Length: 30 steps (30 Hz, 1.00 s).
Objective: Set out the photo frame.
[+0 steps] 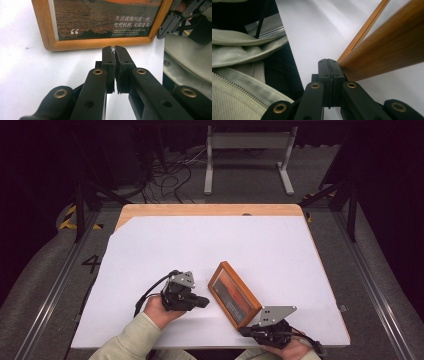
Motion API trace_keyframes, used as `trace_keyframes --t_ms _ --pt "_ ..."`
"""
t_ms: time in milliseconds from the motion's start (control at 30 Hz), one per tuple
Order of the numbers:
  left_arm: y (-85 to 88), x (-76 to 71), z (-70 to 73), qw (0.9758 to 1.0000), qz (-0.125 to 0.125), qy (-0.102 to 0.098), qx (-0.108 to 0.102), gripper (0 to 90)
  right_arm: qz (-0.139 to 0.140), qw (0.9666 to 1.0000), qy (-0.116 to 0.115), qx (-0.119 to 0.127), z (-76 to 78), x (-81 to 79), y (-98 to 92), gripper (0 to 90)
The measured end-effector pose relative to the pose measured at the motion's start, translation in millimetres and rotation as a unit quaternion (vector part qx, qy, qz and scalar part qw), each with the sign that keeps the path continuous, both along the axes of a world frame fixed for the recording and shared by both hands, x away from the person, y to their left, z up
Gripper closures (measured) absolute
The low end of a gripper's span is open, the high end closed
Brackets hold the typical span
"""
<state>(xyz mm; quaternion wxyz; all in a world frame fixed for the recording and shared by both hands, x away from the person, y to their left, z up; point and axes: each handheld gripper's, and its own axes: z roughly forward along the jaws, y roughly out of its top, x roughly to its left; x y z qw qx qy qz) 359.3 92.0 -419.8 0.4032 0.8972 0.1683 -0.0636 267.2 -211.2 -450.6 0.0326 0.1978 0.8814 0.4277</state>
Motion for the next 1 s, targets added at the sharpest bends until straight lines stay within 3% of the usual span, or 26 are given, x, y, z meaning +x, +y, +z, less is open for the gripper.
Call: trace_keyframes --t_ms 467,600,1000 --pt "6.4 0.2 0.0 1.0000 0.007 0.001 -0.001 86.1 -0.043 0.9990 -0.002 -0.012 -3.6 14.6 -13.9 90.0" --pt "11.5 1.2 -0.3 0.9999 0.016 0.000 -0.002 86.1 -0.066 0.9978 0.000 -0.009 -3.5 22.6 -22.4 90.0" --pt "27.2 2.9 -0.8 0.9992 0.039 0.001 -0.004 85.0 -0.098 0.9950 -0.010 -0.012 -3.3 41.8 -33.8 90.0"
